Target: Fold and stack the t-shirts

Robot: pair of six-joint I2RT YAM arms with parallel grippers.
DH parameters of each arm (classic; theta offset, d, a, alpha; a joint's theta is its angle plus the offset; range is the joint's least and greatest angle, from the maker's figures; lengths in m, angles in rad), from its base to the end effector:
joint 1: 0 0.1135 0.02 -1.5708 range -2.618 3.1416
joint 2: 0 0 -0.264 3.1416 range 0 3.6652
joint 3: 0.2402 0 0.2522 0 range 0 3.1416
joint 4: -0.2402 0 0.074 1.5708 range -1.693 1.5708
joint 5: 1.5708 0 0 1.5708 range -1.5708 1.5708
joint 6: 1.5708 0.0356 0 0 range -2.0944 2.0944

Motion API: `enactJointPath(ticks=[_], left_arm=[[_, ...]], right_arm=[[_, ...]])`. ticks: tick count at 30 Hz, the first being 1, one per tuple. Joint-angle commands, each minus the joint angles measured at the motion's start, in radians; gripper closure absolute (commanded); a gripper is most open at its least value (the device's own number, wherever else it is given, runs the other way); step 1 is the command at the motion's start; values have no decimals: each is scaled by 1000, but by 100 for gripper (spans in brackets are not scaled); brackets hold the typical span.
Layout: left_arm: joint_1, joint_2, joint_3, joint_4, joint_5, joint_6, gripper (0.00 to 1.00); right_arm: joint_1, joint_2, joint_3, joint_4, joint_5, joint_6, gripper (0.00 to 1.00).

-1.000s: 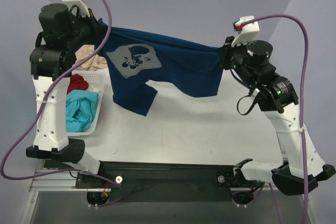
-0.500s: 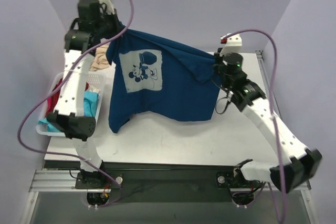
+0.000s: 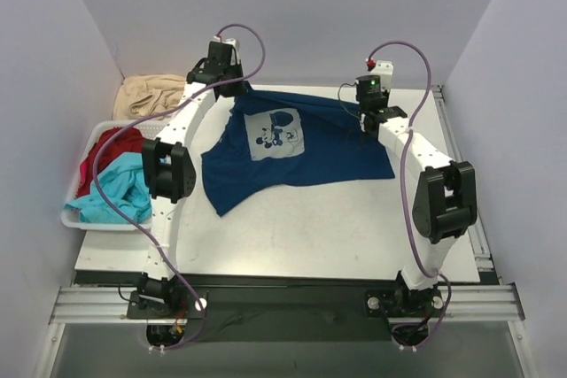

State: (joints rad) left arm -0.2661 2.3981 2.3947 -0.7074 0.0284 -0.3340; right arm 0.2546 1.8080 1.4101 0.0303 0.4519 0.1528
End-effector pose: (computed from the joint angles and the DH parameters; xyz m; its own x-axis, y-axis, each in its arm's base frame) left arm 0.5232 -0.1436 0.2799 -0.6877 -0.1522 -0.7099 0.0616 0.9620 -0.2659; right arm 0.4201 0.0933 0.2924 -0.3182 0.0587 -0.9462 0.2188 0.9757 -0.0131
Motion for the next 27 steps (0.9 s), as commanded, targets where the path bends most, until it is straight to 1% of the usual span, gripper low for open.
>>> enactJointPath(ticks=[1,5,8,12,17,19,21,22,27], left_arm=[[59,-45,89,232,-154,-33,100],[61,-11,156,223,-125,-46,100],[70,-31,159,243,-111,-52,100],[102,-69,169,240,-39,-89,100],[110,-184,144,221,1,-31,100],[113,-220,149,207,14,-17,100],[116,-260,182,180,22,0,100],[119,-273,193,171,27,4,100],[128,-404,207,126,64,26,100]], right_arm=[[-66,10,99,-111,243,30,100],[-74,7,99,-136,248,54,100],[-77,-13,102,-136,235,50,100],[-77,-48,99,-141,240,45,100],[-75,-183,69,-139,228,42,100],[-72,-260,56,-136,193,28,100],[-69,-315,49,-126,170,-5,100],[-66,-369,46,-122,128,-22,100],[-25,-540,43,-112,41,-123,100]])
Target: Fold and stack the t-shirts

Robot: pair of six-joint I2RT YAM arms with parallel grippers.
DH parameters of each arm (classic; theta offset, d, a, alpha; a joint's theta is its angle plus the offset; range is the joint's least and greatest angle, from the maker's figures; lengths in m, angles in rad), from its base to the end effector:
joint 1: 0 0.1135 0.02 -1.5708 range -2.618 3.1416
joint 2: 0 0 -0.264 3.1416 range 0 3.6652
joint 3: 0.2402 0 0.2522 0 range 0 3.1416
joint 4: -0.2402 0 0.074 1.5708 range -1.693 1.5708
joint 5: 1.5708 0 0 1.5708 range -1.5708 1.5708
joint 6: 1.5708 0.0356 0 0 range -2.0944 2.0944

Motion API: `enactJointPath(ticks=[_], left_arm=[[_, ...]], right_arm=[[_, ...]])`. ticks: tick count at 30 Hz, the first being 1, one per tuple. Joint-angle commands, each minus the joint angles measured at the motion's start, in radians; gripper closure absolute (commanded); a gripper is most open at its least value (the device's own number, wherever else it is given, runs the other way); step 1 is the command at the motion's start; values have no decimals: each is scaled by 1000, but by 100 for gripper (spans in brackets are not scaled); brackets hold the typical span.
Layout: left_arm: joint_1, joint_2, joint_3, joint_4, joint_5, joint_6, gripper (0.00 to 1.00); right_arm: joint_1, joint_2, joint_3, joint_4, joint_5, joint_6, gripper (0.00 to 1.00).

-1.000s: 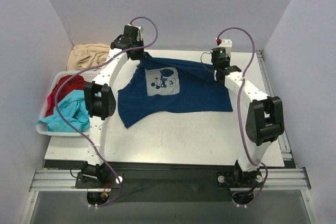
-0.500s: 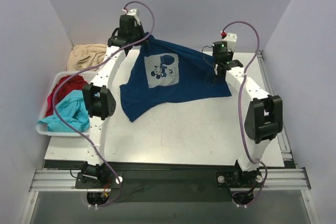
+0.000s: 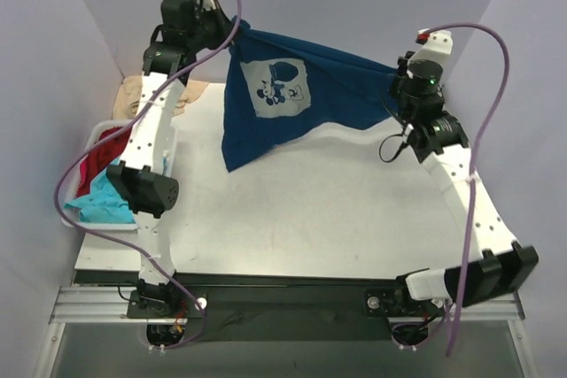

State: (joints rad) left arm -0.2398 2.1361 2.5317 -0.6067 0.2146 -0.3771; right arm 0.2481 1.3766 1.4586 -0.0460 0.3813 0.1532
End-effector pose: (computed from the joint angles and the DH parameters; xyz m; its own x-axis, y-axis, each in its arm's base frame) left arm 0.4554 -0.1192 0.4634 -0.3492 -0.2850 -0.8927 0.3289 0.8548 -0.4015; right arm 0.3089 0.0646 0.4563 0.0547 0.1600 -0.9856 0.1257 0.9781 0.1657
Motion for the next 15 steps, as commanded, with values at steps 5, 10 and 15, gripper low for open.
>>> enactJointPath(ticks=[5,10,15], left_arm=[[102,-280,73,-36,-127,116,100],[102,-361,123,-90,-156,148,100],[100,-407,214,-137,-135,164,100]], right_arm=[[66,-244,-59,-23,96,-219,100],[163,-381,-116,6,105,-280,100],[207,-511,-168,38,102,-279,100]])
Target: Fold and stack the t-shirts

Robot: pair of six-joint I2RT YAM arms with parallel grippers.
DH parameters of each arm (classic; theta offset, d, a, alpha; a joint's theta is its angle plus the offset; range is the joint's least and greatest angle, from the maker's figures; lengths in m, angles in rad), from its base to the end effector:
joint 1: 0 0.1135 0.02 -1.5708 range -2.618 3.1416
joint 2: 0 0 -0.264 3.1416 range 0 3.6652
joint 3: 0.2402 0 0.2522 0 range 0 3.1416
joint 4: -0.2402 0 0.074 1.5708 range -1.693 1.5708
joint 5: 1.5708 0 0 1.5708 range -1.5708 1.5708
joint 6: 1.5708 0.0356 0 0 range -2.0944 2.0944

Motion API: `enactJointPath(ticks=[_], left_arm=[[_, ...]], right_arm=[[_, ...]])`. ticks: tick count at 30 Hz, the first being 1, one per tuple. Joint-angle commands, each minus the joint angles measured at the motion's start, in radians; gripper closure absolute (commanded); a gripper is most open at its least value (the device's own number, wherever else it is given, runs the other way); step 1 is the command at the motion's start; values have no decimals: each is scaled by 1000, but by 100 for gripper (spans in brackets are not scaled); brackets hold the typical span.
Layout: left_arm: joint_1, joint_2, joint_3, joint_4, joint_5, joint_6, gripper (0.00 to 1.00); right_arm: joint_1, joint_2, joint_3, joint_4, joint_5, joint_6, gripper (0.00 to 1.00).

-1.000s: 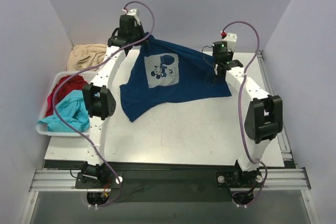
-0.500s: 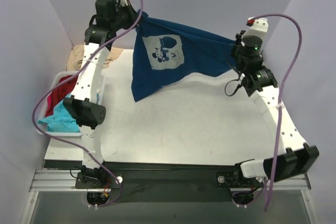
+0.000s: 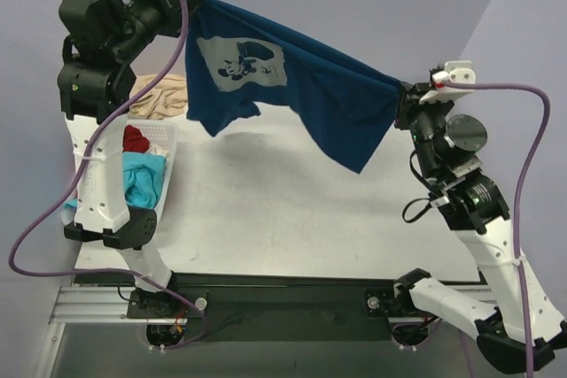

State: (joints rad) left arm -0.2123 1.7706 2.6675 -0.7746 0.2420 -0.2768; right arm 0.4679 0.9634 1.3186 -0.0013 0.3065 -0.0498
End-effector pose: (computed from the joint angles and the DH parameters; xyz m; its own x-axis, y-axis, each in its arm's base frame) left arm 0.2779 -0.0686 0.6143 -0.0047 -0.2704 -0.9627 0.4530 0.8577 -0.2431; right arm 0.1649 0.0713 0.5091 0.3178 0.1074 -0.9421 -0.1618 0.9851 0.0577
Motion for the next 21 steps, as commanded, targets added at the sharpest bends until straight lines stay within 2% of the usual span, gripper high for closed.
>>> enactJointPath(ticks=[1,6,11,15,17,19,21], left_arm=[[71,-43,97,23,-153,65,100],[73,-56,140,6,-125,82,100],[73,13,37,60,-130,70,100],[59,108,-128,179,-112,47,100],[50,183,-237,225,-96,41,100],[33,284,-296,279,-95,28,100],[24,373,-284,275,-89,27,100]], right_arm=[[-6,-115,-36,21,178,-73,100],[5,-184,-76,73,201,-48,100],[3,-102,-143,130,351,-84,100],[-41,76,-203,155,442,-35,100],[-103,147,-225,143,430,83,100],[-152,265,-229,133,404,169,100],[-175,406,-184,118,399,197,100]])
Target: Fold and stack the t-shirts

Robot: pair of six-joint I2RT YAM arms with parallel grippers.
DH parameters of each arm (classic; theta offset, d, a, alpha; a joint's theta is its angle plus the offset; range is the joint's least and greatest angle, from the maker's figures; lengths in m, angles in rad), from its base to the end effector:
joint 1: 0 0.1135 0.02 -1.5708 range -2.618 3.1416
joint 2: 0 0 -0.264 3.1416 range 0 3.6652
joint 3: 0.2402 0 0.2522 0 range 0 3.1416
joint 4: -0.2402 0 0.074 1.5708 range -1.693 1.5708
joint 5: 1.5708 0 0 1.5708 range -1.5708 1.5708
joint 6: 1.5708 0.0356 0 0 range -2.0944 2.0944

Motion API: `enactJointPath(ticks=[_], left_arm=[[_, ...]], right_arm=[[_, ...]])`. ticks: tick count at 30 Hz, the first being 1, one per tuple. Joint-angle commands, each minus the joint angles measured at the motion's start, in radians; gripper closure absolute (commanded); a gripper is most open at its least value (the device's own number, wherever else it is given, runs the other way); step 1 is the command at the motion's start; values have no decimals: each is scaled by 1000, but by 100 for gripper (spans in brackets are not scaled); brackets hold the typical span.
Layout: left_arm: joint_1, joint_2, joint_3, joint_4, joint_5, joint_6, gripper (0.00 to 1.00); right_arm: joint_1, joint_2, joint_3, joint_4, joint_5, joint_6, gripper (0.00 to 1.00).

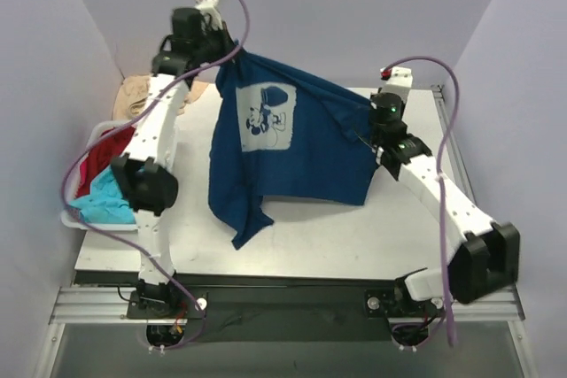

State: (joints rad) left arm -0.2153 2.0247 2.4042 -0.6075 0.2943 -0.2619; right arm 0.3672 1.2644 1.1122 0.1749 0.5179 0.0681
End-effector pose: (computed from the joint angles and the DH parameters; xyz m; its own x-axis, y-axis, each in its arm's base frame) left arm 0.4338 -0.1054 0.4728 -0.3377 -0.1798 -0.9239 0.4069 0.8572 -0.3155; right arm 0.2831 0.0900 0.3898 0.0313 0.0754 -0.9967 0.1482 0.9858 0.0792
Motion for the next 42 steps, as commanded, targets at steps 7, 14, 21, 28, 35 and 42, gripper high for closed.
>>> enactJointPath(ticks=[7,14,21,28,35,42], left_arm=[[7,475,157,97,-237,-19,100],[10,477,64,241,-215,-40,39],[19,395,33,226,-315,-66,3],[-10,179,-176,39,-365,-80,9],[-55,-231,-753,-34,-386,-125,39],[-70,-516,-1127,-146,-400,-233,33]], right_arm=[[-126,481,310,-140,211,53,100],[-174,710,592,-323,182,84,91],[-179,759,715,-397,189,78,30],[-168,679,687,-503,133,111,29],[-142,561,519,-538,-16,206,32],[-106,575,469,-572,-94,239,34]])
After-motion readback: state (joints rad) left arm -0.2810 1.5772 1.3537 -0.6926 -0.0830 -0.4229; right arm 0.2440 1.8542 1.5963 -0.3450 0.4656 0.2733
